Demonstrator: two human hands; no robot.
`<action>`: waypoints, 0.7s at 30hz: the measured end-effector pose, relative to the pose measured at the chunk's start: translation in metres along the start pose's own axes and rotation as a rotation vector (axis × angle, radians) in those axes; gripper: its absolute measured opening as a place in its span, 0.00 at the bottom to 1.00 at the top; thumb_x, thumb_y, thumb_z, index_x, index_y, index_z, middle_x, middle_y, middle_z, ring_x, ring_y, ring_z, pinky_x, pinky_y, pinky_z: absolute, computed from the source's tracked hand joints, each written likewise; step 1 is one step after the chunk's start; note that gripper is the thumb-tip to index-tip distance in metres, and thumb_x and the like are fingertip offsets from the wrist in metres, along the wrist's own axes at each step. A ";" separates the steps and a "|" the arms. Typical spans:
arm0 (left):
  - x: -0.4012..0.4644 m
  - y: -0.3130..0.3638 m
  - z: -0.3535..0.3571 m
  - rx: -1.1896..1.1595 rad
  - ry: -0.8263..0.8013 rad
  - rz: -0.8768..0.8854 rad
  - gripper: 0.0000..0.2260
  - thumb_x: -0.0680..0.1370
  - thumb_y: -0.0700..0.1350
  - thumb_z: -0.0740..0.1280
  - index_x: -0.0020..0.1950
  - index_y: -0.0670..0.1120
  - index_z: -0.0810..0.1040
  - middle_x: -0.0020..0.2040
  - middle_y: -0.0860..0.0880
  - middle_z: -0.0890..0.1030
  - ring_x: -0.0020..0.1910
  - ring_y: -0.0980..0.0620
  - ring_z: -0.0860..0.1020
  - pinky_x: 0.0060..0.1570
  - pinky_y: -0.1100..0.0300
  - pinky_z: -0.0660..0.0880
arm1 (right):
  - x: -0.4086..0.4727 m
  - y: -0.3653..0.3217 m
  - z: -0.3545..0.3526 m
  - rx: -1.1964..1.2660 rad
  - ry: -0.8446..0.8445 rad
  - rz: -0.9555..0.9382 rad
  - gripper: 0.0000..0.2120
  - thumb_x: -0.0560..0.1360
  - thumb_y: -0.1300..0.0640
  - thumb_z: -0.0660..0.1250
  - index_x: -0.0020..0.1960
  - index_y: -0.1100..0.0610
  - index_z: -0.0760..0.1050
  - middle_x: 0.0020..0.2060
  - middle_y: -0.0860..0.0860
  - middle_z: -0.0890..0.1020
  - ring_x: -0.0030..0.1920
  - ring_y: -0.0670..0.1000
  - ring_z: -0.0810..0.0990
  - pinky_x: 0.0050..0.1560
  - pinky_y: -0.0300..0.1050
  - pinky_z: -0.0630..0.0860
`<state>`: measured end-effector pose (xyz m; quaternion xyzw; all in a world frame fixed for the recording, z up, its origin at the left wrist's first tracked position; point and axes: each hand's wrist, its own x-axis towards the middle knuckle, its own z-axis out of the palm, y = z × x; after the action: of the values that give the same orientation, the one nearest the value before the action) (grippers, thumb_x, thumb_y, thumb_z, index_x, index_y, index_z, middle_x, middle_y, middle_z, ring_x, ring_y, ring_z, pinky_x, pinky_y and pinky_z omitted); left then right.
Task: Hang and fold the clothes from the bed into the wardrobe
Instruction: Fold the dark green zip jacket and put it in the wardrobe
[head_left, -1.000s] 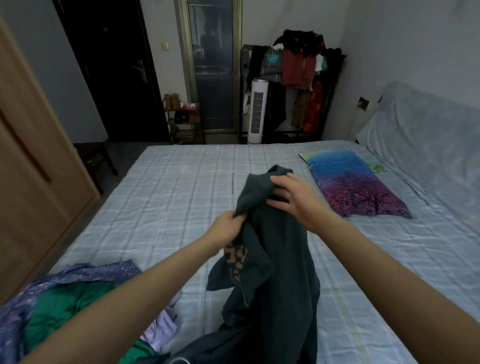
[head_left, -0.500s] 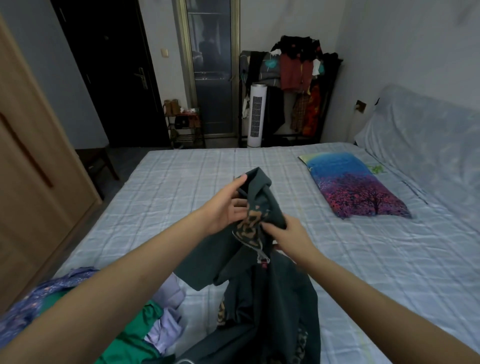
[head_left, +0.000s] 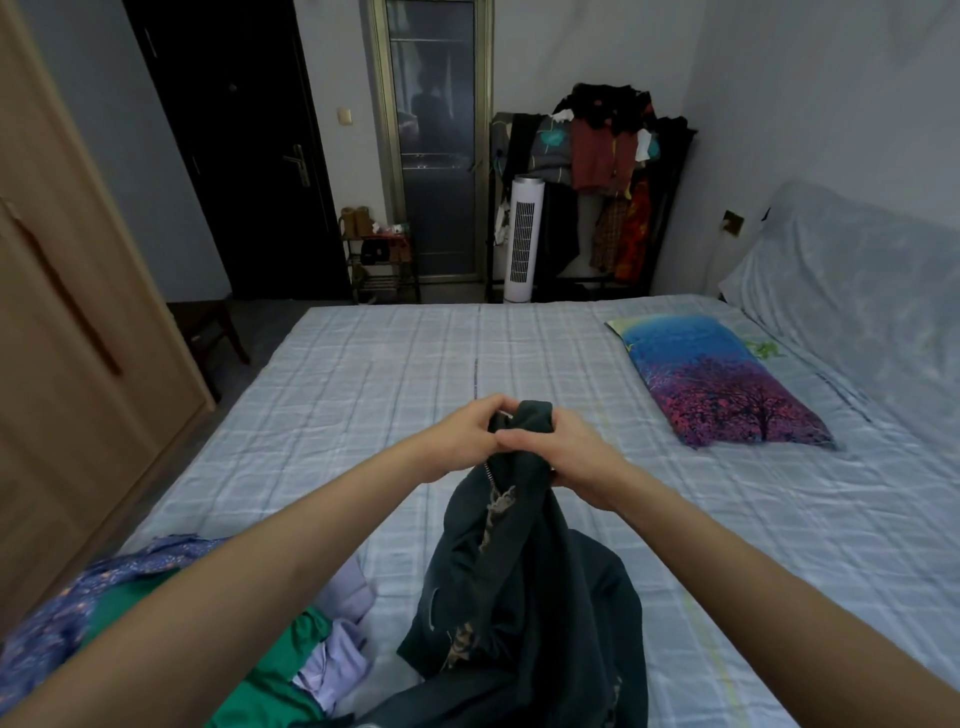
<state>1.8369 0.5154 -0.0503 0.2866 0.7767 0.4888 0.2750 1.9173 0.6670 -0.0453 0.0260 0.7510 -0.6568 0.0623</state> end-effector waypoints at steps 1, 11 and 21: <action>0.000 0.000 0.000 0.022 -0.053 -0.046 0.08 0.79 0.43 0.66 0.58 0.48 0.72 0.51 0.47 0.78 0.49 0.51 0.79 0.51 0.57 0.78 | 0.000 0.001 -0.001 -0.007 -0.001 0.004 0.13 0.72 0.55 0.74 0.55 0.58 0.79 0.47 0.57 0.85 0.48 0.55 0.85 0.48 0.49 0.81; 0.001 0.026 -0.054 0.970 0.233 -0.011 0.04 0.75 0.43 0.68 0.48 0.49 0.78 0.44 0.50 0.77 0.49 0.47 0.77 0.39 0.57 0.69 | 0.009 0.035 -0.043 -1.195 0.118 -0.030 0.15 0.71 0.61 0.67 0.54 0.52 0.66 0.51 0.53 0.73 0.48 0.58 0.77 0.41 0.50 0.73; -0.008 0.040 -0.107 1.101 0.816 0.217 0.13 0.75 0.38 0.64 0.55 0.53 0.77 0.54 0.50 0.74 0.50 0.43 0.77 0.37 0.53 0.68 | 0.012 0.058 -0.015 -1.275 0.352 0.021 0.08 0.77 0.60 0.59 0.55 0.56 0.71 0.52 0.55 0.78 0.52 0.59 0.80 0.41 0.47 0.68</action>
<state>1.7740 0.4593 0.0276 0.2536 0.9201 0.1170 -0.2748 1.9112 0.6896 -0.1023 0.0983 0.9914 -0.0688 -0.0520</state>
